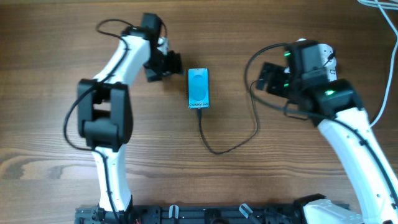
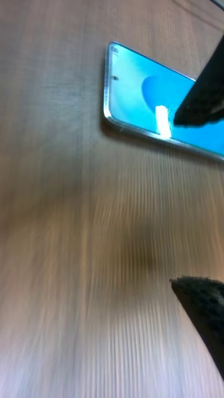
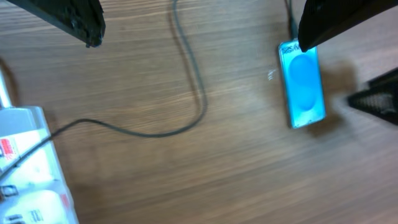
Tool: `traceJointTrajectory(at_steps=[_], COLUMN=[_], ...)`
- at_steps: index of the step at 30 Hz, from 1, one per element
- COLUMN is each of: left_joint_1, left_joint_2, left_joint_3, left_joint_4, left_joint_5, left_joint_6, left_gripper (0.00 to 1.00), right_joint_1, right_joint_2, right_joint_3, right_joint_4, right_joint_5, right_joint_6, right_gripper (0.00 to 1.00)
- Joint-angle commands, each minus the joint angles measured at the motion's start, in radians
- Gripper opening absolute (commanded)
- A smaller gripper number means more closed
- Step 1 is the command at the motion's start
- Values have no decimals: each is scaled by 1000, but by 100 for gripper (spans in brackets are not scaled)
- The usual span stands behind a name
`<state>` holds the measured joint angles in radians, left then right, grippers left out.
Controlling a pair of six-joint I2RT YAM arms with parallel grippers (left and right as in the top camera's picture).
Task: Plug charger to phone and switch on socket
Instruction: 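Move the right gripper to the switch on the white power strip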
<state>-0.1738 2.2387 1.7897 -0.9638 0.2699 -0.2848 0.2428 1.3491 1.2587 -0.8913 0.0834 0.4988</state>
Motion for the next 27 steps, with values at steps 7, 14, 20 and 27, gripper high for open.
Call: traceJointTrajectory(at_steps=[7, 14, 20, 27], left_joint_1=[35, 35, 35, 35], left_joint_2=[-330, -327, -327, -327], left_joint_3=[4, 4, 4, 4], left_joint_4=[5, -17, -18, -21], left_joint_5=[-138, -138, -137, -138], left_joint_6=[-45, -45, -45, -45], left_gripper=[100, 100, 100, 100], right_joint_1=[-453, -660, -711, -714], right_joint_2=[268, 341, 527, 694], right_joint_3=[365, 370, 370, 370], right_joint_4=[-222, -74, -18, 28], right_joint_5=[-99, -36, 119, 3], right_joint_6=[-131, -55, -55, -166], right_gripper=[100, 100, 100, 100])
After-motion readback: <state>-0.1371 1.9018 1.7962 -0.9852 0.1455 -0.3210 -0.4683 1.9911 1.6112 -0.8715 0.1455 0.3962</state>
